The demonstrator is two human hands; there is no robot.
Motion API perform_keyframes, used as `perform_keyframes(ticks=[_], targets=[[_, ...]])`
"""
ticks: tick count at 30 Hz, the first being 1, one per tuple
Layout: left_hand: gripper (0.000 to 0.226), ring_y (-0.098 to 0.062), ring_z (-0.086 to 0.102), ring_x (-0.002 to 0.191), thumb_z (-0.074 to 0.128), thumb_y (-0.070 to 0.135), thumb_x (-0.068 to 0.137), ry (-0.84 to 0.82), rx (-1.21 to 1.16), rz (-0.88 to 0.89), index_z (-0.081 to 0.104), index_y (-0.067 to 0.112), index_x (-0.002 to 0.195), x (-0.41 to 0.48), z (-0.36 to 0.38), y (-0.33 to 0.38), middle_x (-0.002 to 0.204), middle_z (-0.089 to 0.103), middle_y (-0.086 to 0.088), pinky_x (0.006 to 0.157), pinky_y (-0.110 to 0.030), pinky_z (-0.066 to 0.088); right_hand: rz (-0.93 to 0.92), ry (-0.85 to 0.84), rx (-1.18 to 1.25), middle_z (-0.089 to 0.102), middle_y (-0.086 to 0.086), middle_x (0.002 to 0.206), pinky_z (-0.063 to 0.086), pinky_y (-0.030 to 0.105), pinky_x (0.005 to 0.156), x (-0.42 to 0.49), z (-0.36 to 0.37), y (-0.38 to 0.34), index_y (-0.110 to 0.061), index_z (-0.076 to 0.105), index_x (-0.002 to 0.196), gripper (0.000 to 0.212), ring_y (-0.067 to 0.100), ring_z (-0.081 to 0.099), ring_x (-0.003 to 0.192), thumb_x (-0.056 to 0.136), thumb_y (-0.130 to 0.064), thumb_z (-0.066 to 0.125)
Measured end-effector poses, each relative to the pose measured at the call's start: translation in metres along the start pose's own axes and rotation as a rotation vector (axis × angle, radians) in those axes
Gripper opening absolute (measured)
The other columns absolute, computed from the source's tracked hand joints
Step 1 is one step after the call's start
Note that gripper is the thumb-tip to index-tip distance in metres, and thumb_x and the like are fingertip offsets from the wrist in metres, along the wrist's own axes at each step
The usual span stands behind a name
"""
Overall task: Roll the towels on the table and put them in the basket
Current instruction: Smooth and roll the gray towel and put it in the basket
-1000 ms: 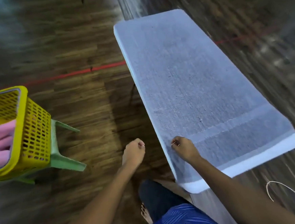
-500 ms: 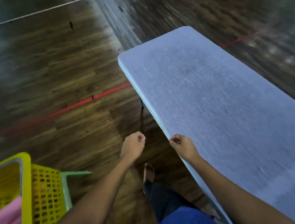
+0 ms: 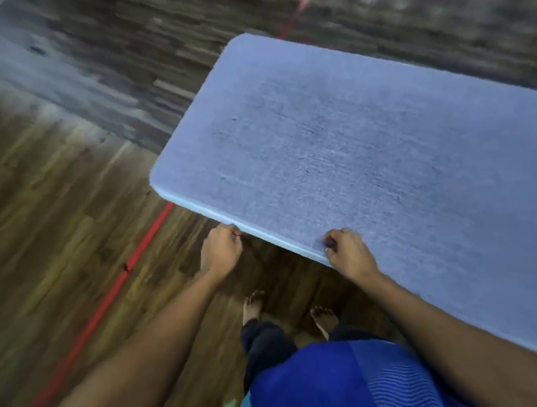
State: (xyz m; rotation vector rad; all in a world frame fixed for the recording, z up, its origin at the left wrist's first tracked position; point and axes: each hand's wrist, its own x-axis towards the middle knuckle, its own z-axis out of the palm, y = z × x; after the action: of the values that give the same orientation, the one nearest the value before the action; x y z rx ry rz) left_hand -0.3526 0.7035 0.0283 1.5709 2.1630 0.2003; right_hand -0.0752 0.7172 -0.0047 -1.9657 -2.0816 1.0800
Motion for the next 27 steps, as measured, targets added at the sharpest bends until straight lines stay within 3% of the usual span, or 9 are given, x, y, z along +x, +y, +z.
perform_keyframes(ticks=[5, 9, 12, 17, 22, 27], targets=[[0.023, -0.038, 0.059, 0.097, 0.058, 0.003, 0.081, -0.048, 0.199, 0.292, 0.069, 0.008, 0.101, 0.069, -0.030, -0.052, 0.100, 0.064, -0.015, 0.080, -0.042, 0.048, 0.079, 0.195, -0.170, 0.055, 0.008, 0.104, 0.048, 0.044, 0.082, -0.006, 0.028, -0.017, -0.018, 0.060, 0.107, 0.018, 0.032, 0.053, 0.098, 0.089, -0.019, 0.059], [0.038, -0.038, 0.052, 0.103, 0.063, -0.002, 0.074, -0.146, 0.300, 0.540, 0.064, 0.012, 0.110, 0.111, -0.045, -0.083, 0.110, 0.060, -0.014, 0.083, -0.045, 0.044, 0.192, 0.264, -0.204, 0.054, 0.008, 0.110, 0.048, 0.046, 0.085, -0.018, 0.040, -0.033, -0.017, 0.057, 0.114, 0.026, 0.032, 0.051, 0.102, 0.088, -0.011, 0.057], [0.036, -0.038, 0.051, 0.101, 0.063, -0.003, 0.076, -0.192, 0.300, 0.680, 0.062, 0.008, 0.111, 0.130, -0.046, -0.093, 0.109, 0.060, -0.015, 0.084, -0.046, 0.044, 0.280, 0.318, -0.194, 0.054, 0.009, 0.111, 0.048, 0.047, 0.084, -0.029, 0.048, -0.038, -0.016, 0.056, 0.112, 0.028, 0.033, 0.050, 0.103, 0.086, -0.006, 0.057], [0.023, -0.033, 0.053, 0.095, 0.058, -0.002, 0.087, -0.160, 0.298, 0.755, 0.064, 0.006, 0.108, 0.142, -0.044, -0.102, 0.102, 0.063, -0.011, 0.073, -0.046, 0.048, 0.335, 0.364, -0.181, 0.053, 0.008, 0.112, 0.047, 0.042, 0.082, -0.038, 0.051, -0.036, -0.012, 0.055, 0.114, 0.025, 0.029, 0.048, 0.105, 0.091, -0.003, 0.052], [0.015, -0.035, 0.056, 0.087, 0.060, -0.006, 0.081, -0.163, 0.306, 0.777, 0.065, 0.006, 0.090, 0.146, -0.042, -0.106, 0.089, 0.064, -0.012, 0.067, -0.044, 0.047, 0.349, 0.394, -0.195, 0.060, 0.009, 0.098, 0.045, 0.039, 0.076, -0.039, 0.054, -0.033, -0.010, 0.060, 0.103, 0.016, 0.030, 0.054, 0.094, 0.091, -0.002, 0.052], [0.017, -0.038, 0.058, 0.080, 0.061, -0.008, 0.076, -0.207, 0.299, 0.804, 0.065, 0.004, 0.087, 0.133, -0.045, -0.113, 0.084, 0.062, -0.016, 0.065, -0.043, 0.046, 0.345, 0.412, -0.190, 0.063, 0.012, 0.095, 0.046, 0.040, 0.077, -0.049, 0.059, -0.034, -0.008, 0.064, 0.100, 0.017, 0.033, 0.056, 0.093, 0.087, -0.003, 0.054]])
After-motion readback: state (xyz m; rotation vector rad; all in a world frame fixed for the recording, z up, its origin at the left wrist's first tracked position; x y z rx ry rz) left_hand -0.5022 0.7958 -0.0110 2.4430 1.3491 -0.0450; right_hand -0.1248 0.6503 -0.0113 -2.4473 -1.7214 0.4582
